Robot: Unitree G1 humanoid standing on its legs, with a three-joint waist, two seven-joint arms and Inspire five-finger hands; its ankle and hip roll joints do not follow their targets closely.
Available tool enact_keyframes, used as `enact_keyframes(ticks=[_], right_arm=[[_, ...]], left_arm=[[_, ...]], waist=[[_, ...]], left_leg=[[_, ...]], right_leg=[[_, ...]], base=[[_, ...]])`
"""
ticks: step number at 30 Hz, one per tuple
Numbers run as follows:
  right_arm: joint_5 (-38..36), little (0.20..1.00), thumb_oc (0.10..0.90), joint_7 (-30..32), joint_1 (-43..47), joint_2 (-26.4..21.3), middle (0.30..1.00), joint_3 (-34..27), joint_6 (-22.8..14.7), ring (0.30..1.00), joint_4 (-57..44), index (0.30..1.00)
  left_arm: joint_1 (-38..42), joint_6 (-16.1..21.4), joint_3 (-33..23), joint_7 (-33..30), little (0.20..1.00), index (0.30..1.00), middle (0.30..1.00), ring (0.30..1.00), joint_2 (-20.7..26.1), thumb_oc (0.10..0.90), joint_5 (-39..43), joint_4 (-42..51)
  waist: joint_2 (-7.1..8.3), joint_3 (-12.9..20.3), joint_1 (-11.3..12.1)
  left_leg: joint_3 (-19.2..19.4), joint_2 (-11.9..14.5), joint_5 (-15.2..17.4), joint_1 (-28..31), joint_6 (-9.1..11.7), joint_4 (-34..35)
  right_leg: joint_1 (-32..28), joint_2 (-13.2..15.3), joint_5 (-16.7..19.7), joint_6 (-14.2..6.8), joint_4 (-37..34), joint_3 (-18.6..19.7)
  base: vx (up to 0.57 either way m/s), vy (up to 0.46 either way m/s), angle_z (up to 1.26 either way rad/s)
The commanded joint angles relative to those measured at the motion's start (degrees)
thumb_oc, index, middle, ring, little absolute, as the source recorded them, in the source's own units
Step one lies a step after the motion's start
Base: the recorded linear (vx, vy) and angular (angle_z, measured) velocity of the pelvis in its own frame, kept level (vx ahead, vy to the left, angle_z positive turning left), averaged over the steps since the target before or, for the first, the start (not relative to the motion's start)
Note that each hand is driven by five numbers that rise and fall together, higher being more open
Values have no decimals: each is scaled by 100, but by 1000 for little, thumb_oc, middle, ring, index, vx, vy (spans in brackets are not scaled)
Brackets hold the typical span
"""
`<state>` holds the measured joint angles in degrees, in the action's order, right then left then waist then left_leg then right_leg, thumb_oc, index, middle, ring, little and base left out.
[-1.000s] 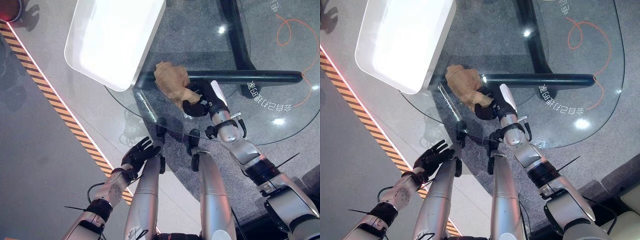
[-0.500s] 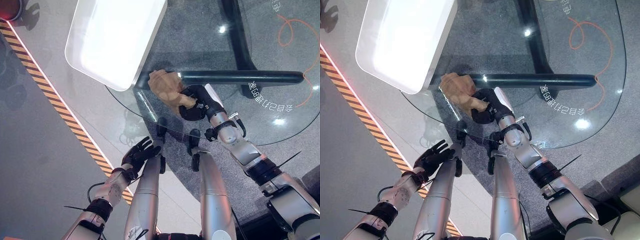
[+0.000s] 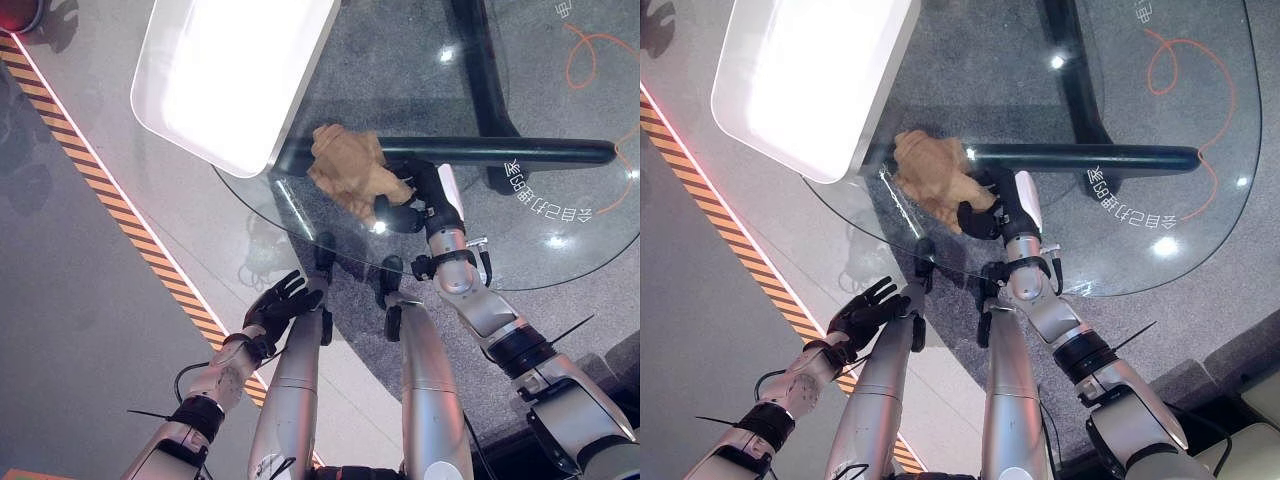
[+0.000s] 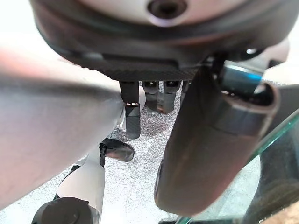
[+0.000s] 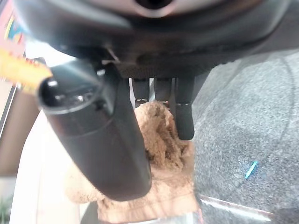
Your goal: Wipe the table with a cloth and put it in the basket.
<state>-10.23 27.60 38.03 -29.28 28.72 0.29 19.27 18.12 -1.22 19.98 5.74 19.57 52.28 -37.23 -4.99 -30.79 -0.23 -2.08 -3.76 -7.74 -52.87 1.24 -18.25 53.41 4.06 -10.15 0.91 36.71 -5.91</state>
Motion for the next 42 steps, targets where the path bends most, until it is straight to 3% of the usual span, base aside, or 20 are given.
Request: enact_keyframes(ticks=[1, 3, 4, 6, 7, 9, 17, 28, 42], right_arm=[[-221, 200, 100, 1078, 64, -591, 300, -1282, -146, 300, 183, 300], [-267, 200, 100, 1171, 152, -672, 300, -1436, -149, 300, 215, 300], [-333, 200, 100, 1251, 26, -715, 300, -1508, -200, 300, 266, 300], [-366, 200, 100, 1329, 72, -758, 300, -1597, -265, 300, 298, 300], [-458, 200, 100, 1432, -94, -780, 300, -1680, -388, 300, 379, 300], [-542, 200, 100, 1615, -169, -793, 300, -1784, -492, 300, 399, 300], [-762, 200, 100, 2333, -382, -865, 300, -2304, -842, 300, 415, 300], [-1062, 200, 100, 3199, -624, -1168, 300, -2840, -993, 300, 696, 300], [-1230, 200, 100, 3915, -1039, -992, 300, -3235, -1111, 300, 781, 300]], left_arm=[[-827, -287, 693, 36, 900, 900, 900, 900, -352, 800, 51, -214], [-731, -268, 637, 39, 900, 900, 900, 900, -336, 800, 61, -201], [-846, -245, 667, 70, 900, 900, 900, 900, -313, 800, 87, -198], [-761, -243, 627, 69, 900, 900, 900, 900, -292, 800, 101, -164], [-878, -246, 677, 40, 900, 900, 900, 900, -284, 800, 115, -135], [-900, -248, 685, 16, 900, 900, 900, 900, -270, 800, 123, -93], [-895, -218, 635, -20, 900, 900, 900, 900, -214, 800, 193, 35], [-954, -246, 647, -61, 900, 900, 900, 900, -81, 800, 246, 197], [-949, -249, 570, -73, 900, 900, 900, 900, -34, 800, 267, 222]], waist=[[-64, 99, -65], [-47, 99, -93], [-62, 99, -90], [-52, 99, -110], [-63, 99, -108], [-63, 99, -120], [-53, 99, -207], [-36, 99, -253], [-47, 99, -334]], left_leg=[[556, -207, 1347, 27, -457, -1075], [600, -217, 1174, -179, -475, -1038], [562, -207, 1357, 2, -452, -1081], [605, -211, 1196, -197, -473, -1055], [563, -202, 1385, -1, -457, -1095], [569, -196, 1401, -17, -461, -1112], [631, -217, 1236, -199, -489, -1040], [649, -216, 1236, -151, -513, -964], [660, -210, 1197, -63, -478, -885]], right_leg=[[122, -341, 998, -267, -1016, 239], [305, -321, 1172, -235, -1092, 227], [138, -340, 1004, -268, -1033, 252], [312, -316, 1168, -237, -1101, 241], [131, -331, 1002, -274, -1046, 268], [144, -331, 999, -275, -1040, 277], [299, -328, 1190, -239, -1168, 303], [242, -341, 1238, -257, -1267, 353], [129, -348, 1253, -255, -1355, 395]], base=[[0, 0, 0], [-25, -10, 0], [6, -10, -9], [7, -15, -10], [9, -20, -5], [31, -9, -1], [-17, -5, -3], [0, -2, -1], [-7, -5, -2]])
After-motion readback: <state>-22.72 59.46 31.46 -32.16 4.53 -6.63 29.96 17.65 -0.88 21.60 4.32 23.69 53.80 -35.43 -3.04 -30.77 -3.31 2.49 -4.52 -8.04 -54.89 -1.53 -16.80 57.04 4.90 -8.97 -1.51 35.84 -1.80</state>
